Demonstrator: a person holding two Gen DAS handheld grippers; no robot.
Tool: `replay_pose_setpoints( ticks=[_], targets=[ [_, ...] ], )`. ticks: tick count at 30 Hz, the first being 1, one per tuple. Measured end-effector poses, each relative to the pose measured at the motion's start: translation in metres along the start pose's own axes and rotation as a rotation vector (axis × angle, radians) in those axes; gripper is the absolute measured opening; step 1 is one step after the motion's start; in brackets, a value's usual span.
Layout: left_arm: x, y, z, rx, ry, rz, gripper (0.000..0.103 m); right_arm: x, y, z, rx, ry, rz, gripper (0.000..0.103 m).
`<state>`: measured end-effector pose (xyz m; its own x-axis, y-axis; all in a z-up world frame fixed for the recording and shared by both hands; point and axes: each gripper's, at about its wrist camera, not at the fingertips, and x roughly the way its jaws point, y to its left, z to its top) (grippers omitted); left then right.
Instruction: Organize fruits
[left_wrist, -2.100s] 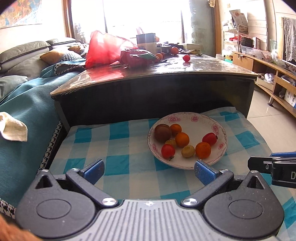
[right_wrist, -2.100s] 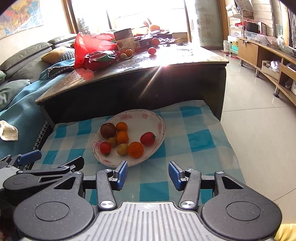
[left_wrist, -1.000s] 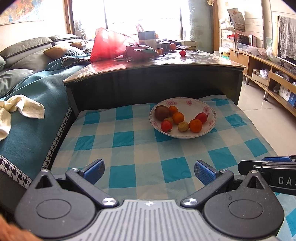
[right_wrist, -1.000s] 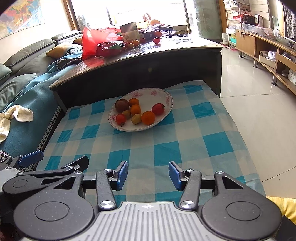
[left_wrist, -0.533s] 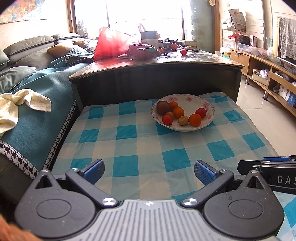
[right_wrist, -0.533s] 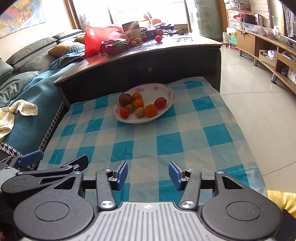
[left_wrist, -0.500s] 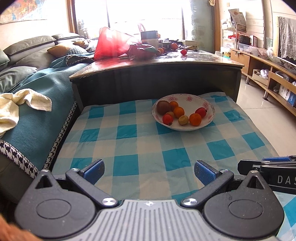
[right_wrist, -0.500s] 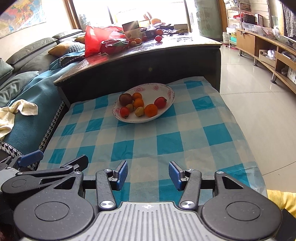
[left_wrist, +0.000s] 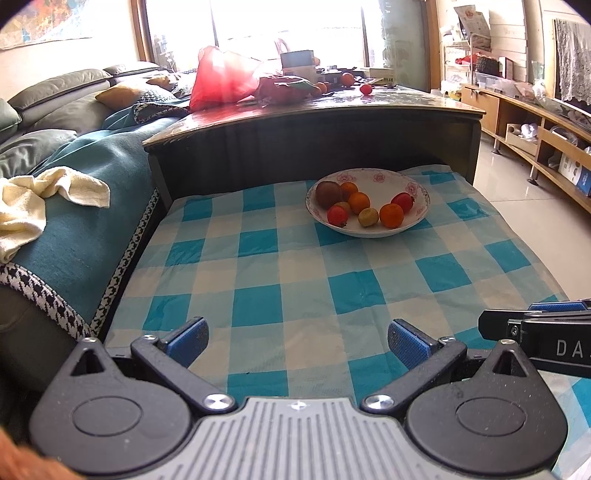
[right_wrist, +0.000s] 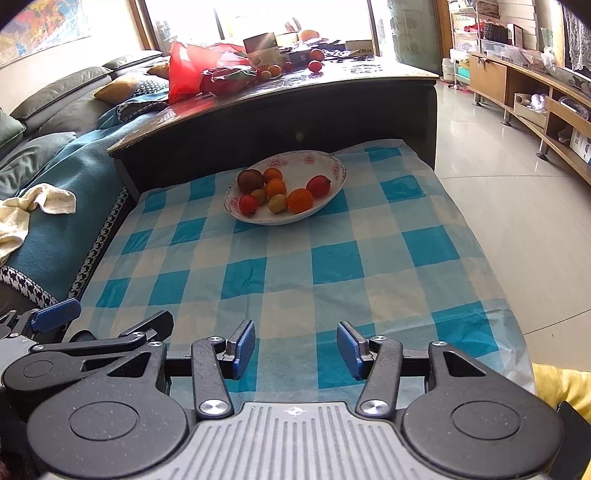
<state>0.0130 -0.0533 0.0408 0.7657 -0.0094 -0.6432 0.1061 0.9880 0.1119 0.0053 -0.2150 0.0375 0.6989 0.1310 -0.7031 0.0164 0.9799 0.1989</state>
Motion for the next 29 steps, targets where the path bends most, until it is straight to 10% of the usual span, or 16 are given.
replay_pose_setpoints(
  ticks=[29],
  targets=[
    [0.0011,0.0068,-0.0001,0.0,0.04,0.011,0.103,0.0007,0.0048,-0.001,-0.006,-0.006,0.017,0.049]
  ],
)
